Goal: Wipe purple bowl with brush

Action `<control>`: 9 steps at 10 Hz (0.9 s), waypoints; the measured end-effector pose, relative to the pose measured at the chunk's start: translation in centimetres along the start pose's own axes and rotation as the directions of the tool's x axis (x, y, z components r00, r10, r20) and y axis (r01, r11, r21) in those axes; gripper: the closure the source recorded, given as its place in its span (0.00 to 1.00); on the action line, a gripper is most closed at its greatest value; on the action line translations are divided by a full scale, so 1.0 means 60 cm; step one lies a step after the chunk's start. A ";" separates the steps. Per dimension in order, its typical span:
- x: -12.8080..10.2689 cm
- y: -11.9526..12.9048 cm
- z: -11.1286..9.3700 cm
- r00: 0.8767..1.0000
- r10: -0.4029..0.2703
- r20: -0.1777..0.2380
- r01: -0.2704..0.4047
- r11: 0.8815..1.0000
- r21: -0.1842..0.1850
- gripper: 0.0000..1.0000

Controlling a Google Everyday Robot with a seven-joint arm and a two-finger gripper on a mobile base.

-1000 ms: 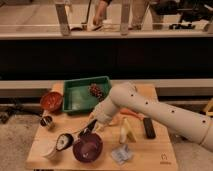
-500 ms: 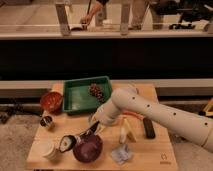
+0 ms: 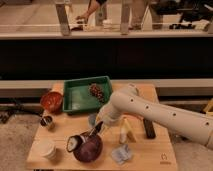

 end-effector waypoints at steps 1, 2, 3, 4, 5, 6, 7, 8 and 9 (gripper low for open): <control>0.003 -0.001 0.001 1.000 -0.015 -0.017 0.015 1.000 -0.004 1.00; 0.006 -0.002 0.002 0.998 -0.033 -0.049 0.032 0.999 -0.014 1.00; 0.008 -0.002 0.003 0.995 -0.045 -0.092 0.043 0.999 -0.023 1.00; 0.012 0.000 0.005 0.988 -0.059 -0.146 0.055 0.998 -0.034 1.00; 0.019 0.005 0.005 0.985 -0.063 -0.162 0.057 0.998 -0.041 1.00; 0.020 0.007 0.007 0.983 -0.071 -0.170 0.064 0.997 -0.047 1.00; 0.023 0.009 0.008 0.981 -0.075 -0.179 0.067 0.996 -0.053 1.00; 0.028 0.012 0.009 0.978 -0.073 -0.194 0.062 0.996 -0.061 1.00; 0.029 0.014 0.011 0.976 -0.071 -0.204 0.058 0.996 -0.065 1.00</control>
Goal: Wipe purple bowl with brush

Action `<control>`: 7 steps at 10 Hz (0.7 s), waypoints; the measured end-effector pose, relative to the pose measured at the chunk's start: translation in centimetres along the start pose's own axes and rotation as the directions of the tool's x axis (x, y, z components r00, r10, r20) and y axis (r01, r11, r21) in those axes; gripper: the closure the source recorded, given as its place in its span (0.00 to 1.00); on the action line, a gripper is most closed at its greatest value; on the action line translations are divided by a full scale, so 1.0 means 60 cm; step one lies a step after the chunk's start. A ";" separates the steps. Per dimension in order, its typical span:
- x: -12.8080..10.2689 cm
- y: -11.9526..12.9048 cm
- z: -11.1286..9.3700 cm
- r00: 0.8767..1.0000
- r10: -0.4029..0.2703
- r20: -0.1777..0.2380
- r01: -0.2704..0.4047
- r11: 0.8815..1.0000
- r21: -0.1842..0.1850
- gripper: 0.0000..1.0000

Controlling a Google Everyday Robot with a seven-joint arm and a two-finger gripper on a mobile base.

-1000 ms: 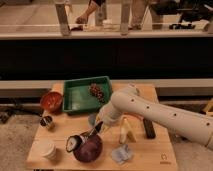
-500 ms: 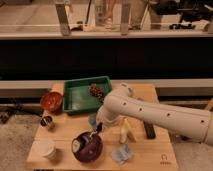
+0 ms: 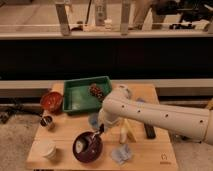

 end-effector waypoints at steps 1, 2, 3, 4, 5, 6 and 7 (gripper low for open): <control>0.000 0.000 0.003 1.000 0.000 -0.010 0.000 1.000 -0.004 1.00; -0.003 0.005 0.007 1.000 0.004 -0.023 -0.005 1.000 -0.008 1.00; -0.003 0.012 0.010 0.999 0.011 -0.034 -0.011 1.000 -0.012 1.00; -0.004 0.016 0.013 0.999 0.013 -0.041 -0.013 1.000 -0.015 1.00; -0.005 0.019 0.013 0.999 0.012 -0.048 -0.013 1.000 -0.018 1.00; -0.005 0.024 0.012 0.998 0.012 -0.057 -0.013 1.000 -0.022 1.00; -0.005 0.028 0.010 0.998 0.011 -0.064 -0.013 1.000 -0.025 1.00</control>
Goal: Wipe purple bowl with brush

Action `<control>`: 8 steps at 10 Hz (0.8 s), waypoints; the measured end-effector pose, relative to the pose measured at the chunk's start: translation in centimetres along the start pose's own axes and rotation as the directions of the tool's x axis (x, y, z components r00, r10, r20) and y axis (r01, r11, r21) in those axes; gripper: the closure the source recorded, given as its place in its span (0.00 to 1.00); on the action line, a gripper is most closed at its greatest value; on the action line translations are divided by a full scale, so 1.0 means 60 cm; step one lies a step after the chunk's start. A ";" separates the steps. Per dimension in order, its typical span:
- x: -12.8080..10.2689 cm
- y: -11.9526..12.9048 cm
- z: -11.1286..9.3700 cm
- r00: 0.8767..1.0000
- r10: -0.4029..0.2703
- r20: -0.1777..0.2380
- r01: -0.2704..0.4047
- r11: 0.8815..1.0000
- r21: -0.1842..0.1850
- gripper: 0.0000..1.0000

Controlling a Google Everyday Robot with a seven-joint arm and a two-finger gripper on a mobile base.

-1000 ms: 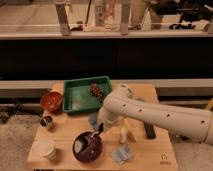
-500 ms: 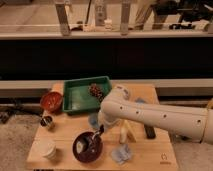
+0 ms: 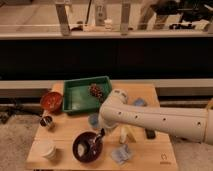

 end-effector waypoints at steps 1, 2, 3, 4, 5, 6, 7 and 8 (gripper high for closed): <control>0.001 0.006 -0.002 1.000 0.001 -0.006 -0.001 1.000 -0.005 1.00; 0.005 0.014 -0.004 1.000 0.006 -0.012 -0.007 1.000 -0.011 1.00; 0.008 0.020 -0.005 1.000 0.014 -0.016 -0.014 1.000 -0.017 1.00; 0.011 0.025 -0.005 1.000 0.020 -0.020 -0.021 1.000 -0.020 1.00; 0.018 0.032 -0.006 0.999 0.031 -0.029 -0.032 0.999 -0.026 1.00; 0.025 0.034 -0.005 0.998 0.040 -0.039 -0.041 0.999 -0.028 1.00; 0.038 0.032 -0.004 0.998 0.047 -0.052 -0.048 0.998 -0.029 1.00; 0.054 0.026 -0.002 0.996 0.054 -0.067 -0.056 0.998 -0.029 1.00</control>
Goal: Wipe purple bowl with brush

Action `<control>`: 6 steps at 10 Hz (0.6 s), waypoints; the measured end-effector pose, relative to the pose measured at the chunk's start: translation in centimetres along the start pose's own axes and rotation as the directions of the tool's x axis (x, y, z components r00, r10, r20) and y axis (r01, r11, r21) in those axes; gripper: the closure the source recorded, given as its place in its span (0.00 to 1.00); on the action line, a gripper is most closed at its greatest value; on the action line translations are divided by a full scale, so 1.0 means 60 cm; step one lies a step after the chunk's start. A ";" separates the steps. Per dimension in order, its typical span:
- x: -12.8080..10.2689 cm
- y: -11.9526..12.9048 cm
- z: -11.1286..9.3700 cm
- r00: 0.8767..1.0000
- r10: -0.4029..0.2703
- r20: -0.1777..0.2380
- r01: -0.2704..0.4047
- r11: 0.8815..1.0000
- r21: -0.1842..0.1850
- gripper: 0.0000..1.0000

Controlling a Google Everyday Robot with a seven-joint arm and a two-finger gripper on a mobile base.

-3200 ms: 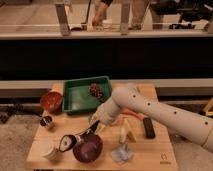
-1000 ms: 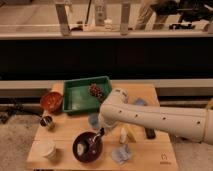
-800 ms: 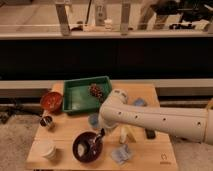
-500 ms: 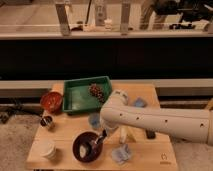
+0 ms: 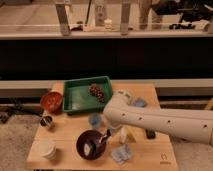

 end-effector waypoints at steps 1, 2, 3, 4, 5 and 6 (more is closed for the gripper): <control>0.009 -0.010 0.002 1.000 0.001 -0.008 -0.001 1.000 0.003 1.00; 0.013 -0.021 0.004 1.000 -0.004 -0.013 0.004 1.000 0.006 1.00; 0.015 -0.030 0.007 1.000 -0.011 -0.018 0.011 1.000 0.008 1.00; 0.013 -0.040 0.012 1.000 -0.023 -0.020 0.023 1.000 0.011 1.00; 0.006 -0.045 0.015 0.999 -0.030 -0.012 0.030 0.999 0.013 1.00; 0.003 -0.048 0.016 0.999 -0.036 -0.006 0.036 0.999 0.019 1.00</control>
